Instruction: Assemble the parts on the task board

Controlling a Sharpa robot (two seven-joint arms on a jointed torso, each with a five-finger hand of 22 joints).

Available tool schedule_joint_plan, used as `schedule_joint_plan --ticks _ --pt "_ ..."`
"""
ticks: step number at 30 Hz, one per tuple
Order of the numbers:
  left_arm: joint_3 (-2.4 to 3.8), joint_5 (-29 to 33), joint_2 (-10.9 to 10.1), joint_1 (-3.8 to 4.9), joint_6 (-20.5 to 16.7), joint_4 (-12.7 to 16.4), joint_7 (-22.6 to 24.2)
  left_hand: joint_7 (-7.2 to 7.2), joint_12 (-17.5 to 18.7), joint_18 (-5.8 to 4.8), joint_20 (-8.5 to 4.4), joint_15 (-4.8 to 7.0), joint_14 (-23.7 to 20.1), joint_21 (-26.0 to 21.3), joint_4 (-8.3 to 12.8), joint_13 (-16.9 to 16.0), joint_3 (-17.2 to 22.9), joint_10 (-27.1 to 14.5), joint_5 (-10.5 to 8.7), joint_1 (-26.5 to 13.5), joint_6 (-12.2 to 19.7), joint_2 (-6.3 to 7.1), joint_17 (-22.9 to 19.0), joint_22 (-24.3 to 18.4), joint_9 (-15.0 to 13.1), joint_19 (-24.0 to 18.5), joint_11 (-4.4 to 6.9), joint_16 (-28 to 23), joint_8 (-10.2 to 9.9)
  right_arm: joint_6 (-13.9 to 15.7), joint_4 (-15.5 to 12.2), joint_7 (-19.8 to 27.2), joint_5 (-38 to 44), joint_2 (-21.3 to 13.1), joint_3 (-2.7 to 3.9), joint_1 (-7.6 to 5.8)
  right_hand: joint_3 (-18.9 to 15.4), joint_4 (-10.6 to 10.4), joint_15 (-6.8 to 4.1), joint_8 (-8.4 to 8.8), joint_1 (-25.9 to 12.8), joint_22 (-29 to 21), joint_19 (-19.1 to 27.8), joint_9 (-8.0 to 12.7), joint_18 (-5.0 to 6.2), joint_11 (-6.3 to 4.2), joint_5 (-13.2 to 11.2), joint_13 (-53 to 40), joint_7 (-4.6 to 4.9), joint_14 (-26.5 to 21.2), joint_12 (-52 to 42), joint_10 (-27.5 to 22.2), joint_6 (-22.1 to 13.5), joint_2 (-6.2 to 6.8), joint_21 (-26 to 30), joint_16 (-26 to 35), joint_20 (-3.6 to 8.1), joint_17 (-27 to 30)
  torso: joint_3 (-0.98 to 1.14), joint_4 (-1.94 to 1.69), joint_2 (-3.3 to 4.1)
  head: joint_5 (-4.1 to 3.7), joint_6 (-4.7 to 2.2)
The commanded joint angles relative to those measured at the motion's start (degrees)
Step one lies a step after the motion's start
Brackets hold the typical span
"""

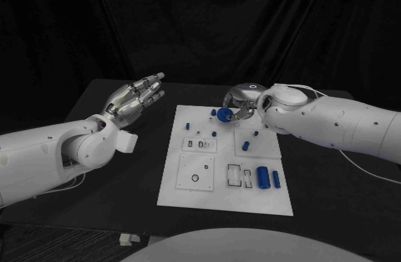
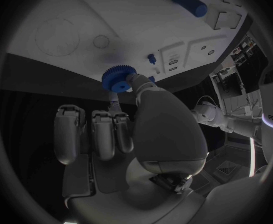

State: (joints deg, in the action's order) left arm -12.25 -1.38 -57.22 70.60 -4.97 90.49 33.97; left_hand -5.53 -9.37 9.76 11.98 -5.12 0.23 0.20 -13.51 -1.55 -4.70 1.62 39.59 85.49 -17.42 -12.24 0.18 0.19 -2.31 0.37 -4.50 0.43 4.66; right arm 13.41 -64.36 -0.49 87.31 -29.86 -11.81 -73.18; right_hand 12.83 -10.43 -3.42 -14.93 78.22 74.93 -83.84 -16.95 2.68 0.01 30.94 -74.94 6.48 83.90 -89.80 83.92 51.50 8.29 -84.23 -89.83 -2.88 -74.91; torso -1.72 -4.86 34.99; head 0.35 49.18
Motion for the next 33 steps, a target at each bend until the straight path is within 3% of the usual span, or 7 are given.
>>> schedule_joint_plan --ticks 1,10,23,33 --pt "0.06 -0.01 0.24 -0.05 0.56 0.09 0.64 -0.22 -0.2 0.62 0.32 -0.46 0.04 0.08 0.09 -0.08 0.18 0.06 0.21 0.44 0.12 -0.06 0.09 0.08 -0.05 -0.01 -0.45 0.23 0.22 -0.35 1.15 0.93 0.29 1.23 0.04 -0.11 0.16 -0.16 0.13 -0.66 0.27 11.77 -2.17 -2.5 -0.94 0.2 -0.26 -15.06 -1.28 6.1 -0.2 6.08 1.69 -0.22 -0.3 -0.17 -0.17 -15.09 0.03 -0.02 0.03 -0.14 0.07" --pt "0.06 -0.01 0.5 -0.05 0.72 0.11 0.6 -0.22 -0.2 0.62 0.32 -0.46 0.04 0.08 0.09 -0.08 0.18 0.06 0.21 0.44 0.12 -0.06 0.09 0.08 -0.05 -0.01 -0.45 0.23 0.22 -1.46 4.68 1.74 0.29 5.09 0.04 0.25 0.29 -0.11 0.19 -0.46 0.26 11.73 -2.11 -2.43 -0.91 0.29 -0.56 -15.06 -1.17 6.1 -0.2 6.08 1.45 -0.25 -0.2 -0.17 -0.22 -15.09 0.05 0.01 0.16 -0.19 0.07" --pt "0.06 -0.01 0.5 -0.05 0.73 0.28 0.57 -0.22 -0.27 0.61 0.37 -0.53 0.06 0.08 0.11 -0.09 0.2 0.11 0.21 0.43 0.18 -0.02 0.11 0.07 -0.05 -0.01 -0.53 0.27 0.22 -3.71 7.71 1.67 0.29 7.64 0.05 1.14 0.68 0.07 0.43 0.53 0.11 11.45 -1.73 -2.07 -0.76 0.55 -1.33 -15.06 -0.82 6.1 -0.2 6.08 0.49 -0.25 0.36 -0.17 -0.42 -15.09 0.06 0.01 0.2 -0.26 0.3" --pt "0.06 -0.01 0.64 -0.04 0.76 0.27 0.56 -0.24 -0.29 0.61 0.41 -0.6 0.08 0.08 0.12 -0.08 0.22 0.13 0.2 0.43 0.19 -0.01 0.12 0.08 -0.04 0.0 -0.58 0.29 0.23 -5.2 9.01 1.55 0.29 8.65 0.05 1.52 1.41 0.44 0.69 3.31 -0.36 11.08 -1.15 -0.91 -0.52 0.77 -2.82 -15.06 -0.44 6.1 -0.2 6.08 -1.71 -0.11 1.26 -0.17 -0.74 -15.09 -0.01 0.02 0.11 -0.42 0.48"
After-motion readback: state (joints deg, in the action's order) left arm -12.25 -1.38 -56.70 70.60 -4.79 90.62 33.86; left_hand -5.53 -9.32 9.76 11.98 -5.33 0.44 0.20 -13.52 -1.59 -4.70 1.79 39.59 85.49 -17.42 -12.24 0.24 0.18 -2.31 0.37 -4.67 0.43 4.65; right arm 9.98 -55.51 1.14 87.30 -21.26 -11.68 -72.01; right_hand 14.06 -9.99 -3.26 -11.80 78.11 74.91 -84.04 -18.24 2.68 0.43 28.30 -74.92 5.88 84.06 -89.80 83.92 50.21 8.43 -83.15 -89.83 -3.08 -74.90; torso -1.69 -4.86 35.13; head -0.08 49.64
